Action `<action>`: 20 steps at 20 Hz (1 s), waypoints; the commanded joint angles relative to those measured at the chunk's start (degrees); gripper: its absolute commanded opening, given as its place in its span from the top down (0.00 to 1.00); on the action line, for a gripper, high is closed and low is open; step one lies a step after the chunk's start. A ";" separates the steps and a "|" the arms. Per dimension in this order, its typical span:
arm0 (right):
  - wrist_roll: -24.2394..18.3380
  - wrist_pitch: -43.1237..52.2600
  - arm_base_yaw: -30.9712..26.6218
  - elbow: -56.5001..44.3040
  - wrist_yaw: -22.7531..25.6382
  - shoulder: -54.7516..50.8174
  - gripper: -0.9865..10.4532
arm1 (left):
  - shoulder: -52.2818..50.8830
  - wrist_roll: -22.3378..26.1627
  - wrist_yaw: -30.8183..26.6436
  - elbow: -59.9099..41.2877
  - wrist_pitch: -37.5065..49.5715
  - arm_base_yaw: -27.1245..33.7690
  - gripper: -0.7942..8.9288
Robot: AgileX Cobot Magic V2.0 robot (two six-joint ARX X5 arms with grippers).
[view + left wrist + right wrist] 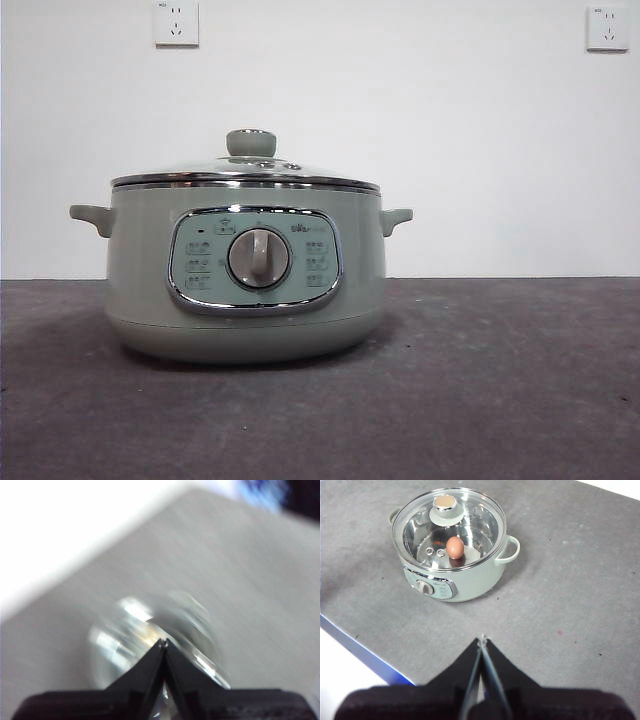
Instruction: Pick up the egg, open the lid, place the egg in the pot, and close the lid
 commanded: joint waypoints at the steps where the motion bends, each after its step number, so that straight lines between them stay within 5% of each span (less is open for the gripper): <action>1: 0.59 -1.42 0.07 -0.46 0.24 -0.02 0.91 | -5.22 -0.04 3.45 -2.78 6.14 5.40 0.92; 3: 0.59 -1.40 0.07 -0.46 0.24 0.00 0.91 | -11.47 -0.63 7.98 -9.90 12.02 10.08 0.92; 8: 0.59 -1.40 0.07 -0.46 0.24 0.24 0.91 | -32.46 -2.99 8.02 -43.93 30.99 21.27 0.92; 13: 0.59 -1.42 0.07 -0.46 0.24 0.28 0.91 | -50.18 -7.19 7.63 -75.25 48.48 24.35 0.92; 20: 0.59 -1.40 0.07 -0.46 0.24 0.31 0.91 | -65.51 -12.50 -4.31 -99.14 53.24 24.52 0.92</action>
